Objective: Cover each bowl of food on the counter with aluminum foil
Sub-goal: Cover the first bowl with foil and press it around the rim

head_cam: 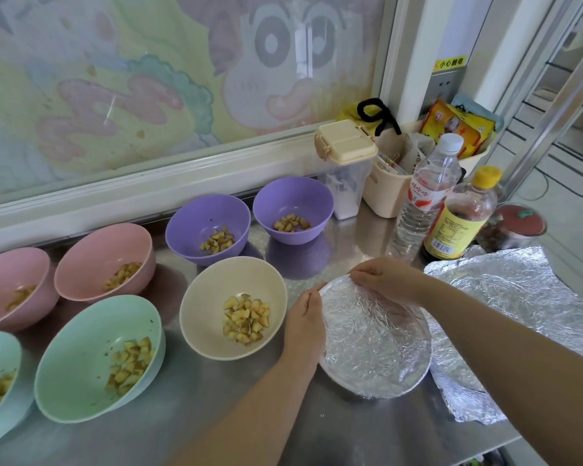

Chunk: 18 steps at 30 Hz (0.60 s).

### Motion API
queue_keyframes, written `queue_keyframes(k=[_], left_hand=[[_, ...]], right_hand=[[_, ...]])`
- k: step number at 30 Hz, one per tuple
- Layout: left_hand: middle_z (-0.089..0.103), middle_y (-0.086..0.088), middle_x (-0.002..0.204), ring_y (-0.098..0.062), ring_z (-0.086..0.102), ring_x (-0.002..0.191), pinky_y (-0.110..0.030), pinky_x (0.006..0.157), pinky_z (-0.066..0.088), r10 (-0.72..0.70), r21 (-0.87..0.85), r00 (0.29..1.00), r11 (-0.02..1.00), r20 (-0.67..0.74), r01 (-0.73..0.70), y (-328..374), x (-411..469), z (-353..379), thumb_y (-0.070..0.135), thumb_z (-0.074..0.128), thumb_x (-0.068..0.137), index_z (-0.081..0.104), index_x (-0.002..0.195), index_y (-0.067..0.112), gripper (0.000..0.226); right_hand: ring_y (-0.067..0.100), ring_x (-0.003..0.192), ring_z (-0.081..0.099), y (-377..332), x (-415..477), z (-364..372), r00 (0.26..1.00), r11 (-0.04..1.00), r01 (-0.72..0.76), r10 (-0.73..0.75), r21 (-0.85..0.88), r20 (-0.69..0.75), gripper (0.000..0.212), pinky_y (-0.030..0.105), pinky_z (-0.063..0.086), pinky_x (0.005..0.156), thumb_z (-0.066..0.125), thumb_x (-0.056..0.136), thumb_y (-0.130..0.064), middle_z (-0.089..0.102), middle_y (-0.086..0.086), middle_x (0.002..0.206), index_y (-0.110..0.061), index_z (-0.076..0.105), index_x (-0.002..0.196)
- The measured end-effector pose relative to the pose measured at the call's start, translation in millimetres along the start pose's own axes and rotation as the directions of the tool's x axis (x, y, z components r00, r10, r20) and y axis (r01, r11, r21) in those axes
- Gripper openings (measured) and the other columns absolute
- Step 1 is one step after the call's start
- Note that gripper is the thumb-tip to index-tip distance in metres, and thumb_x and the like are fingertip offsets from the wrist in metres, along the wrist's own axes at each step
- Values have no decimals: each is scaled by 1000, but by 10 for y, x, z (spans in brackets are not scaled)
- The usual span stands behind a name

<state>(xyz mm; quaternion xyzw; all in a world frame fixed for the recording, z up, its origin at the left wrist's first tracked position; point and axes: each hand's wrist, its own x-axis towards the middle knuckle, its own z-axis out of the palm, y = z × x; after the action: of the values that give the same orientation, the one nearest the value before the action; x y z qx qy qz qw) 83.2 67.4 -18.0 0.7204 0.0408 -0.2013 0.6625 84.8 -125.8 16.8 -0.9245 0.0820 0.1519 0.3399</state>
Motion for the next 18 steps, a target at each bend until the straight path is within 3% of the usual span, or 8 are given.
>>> queue_keyframes(k=[7,10,12,14,16,18], left_hand=[[75,5,104,-6,69,97,-12,74,50,-17,-46,999,999,34,19,-3,-12,-21,14,39,104,71,112,19,33],[74,7,105,-5,68,99,-10,74,49,-26,-35,998,999,49,27,-19,-29,-40,17,39,105,70,114,22,32],[73,10,105,-3,67,99,-12,76,49,-53,-53,997,997,47,56,-29,-29,-66,18,40,105,70,114,24,32],[74,9,106,-8,68,104,-22,88,52,-116,-77,991,990,62,120,-51,-9,-77,24,42,103,71,113,26,31],[75,2,110,-19,67,109,-42,101,51,-181,-123,980,974,89,191,-78,0,-68,34,47,97,73,112,24,31],[74,-5,110,-26,67,110,-51,103,48,-221,-169,972,958,85,233,-77,-15,-52,37,50,95,73,109,19,32]], right_hand=[[23,92,67,23,4,60,999,1000,-10,10,8,-30,31,38,49,90,56,102,-36,74,3,91,-12,76,98],[18,93,66,47,-136,31,997,993,-29,37,118,-66,32,35,48,88,53,104,-36,73,-2,104,-14,74,115],[12,81,62,126,-278,43,994,978,-75,89,193,-66,30,27,45,77,50,105,-34,73,4,97,-17,71,117],[24,76,66,198,-400,98,985,938,-142,165,315,-48,31,31,47,73,48,106,-35,74,17,90,-17,72,110],[37,86,71,225,-466,171,975,882,-165,214,441,-63,32,35,53,78,47,107,-34,76,15,90,-16,74,110],[47,93,69,218,-481,235,967,863,-158,234,480,-103,35,38,53,79,48,106,-37,75,22,95,-14,75,109]])
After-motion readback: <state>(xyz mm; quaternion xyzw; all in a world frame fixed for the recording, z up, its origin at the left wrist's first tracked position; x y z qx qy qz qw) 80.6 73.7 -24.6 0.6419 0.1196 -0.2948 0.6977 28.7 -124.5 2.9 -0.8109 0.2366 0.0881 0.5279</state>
